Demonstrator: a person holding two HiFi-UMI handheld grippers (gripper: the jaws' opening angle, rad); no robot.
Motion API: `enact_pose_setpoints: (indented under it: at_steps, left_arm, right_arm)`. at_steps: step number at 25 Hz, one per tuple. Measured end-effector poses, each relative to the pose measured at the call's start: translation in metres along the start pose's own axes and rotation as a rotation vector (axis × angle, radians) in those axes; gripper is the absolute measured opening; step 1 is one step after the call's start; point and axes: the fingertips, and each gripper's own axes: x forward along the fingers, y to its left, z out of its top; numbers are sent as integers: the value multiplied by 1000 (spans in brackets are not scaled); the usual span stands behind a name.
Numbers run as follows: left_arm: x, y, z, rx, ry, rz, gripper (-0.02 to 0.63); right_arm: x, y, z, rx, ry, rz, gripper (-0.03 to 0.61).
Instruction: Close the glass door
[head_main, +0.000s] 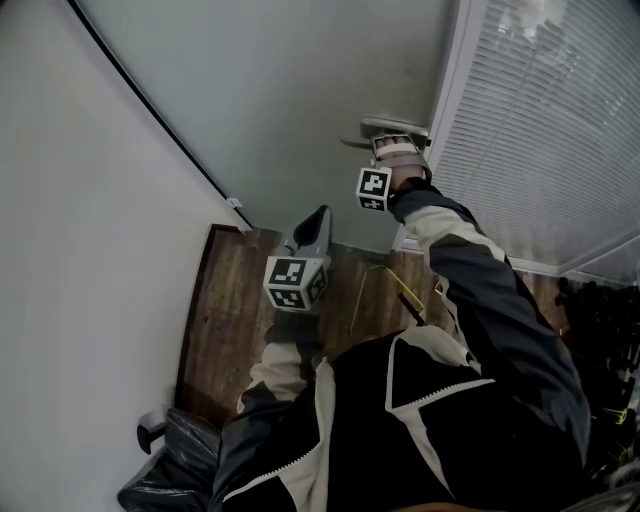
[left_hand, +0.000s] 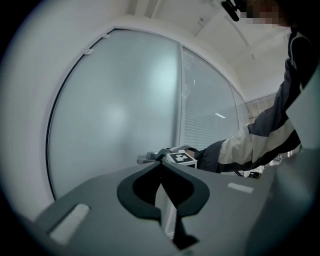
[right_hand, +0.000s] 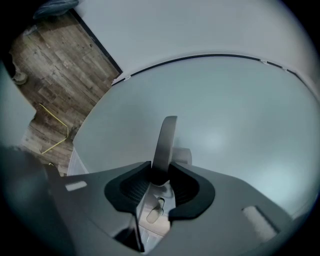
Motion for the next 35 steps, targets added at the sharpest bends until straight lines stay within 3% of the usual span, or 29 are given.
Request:
enact_pose_setpoints:
  at_steps: [10, 29, 31, 33, 35]
  left_arm:
    - [14, 6, -18, 1, 39, 51, 0]
    - [32, 9, -11, 4, 26, 71, 0]
    - [32, 12, -9, 4, 22, 75, 0]
    - [30, 15, -7, 3, 19, 82, 0]
    - [28, 19, -6, -1, 16, 95, 0]
  right_arm:
    - [42, -15, -16, -10, 1, -2, 110]
    - [52, -23, -16, 18, -37, -1, 114]
    - [54, -22, -14, 53, -53, 22, 122]
    - [50, -20, -13, 122, -79, 50, 192]
    - [39, -21, -11, 204, -120, 58, 204]
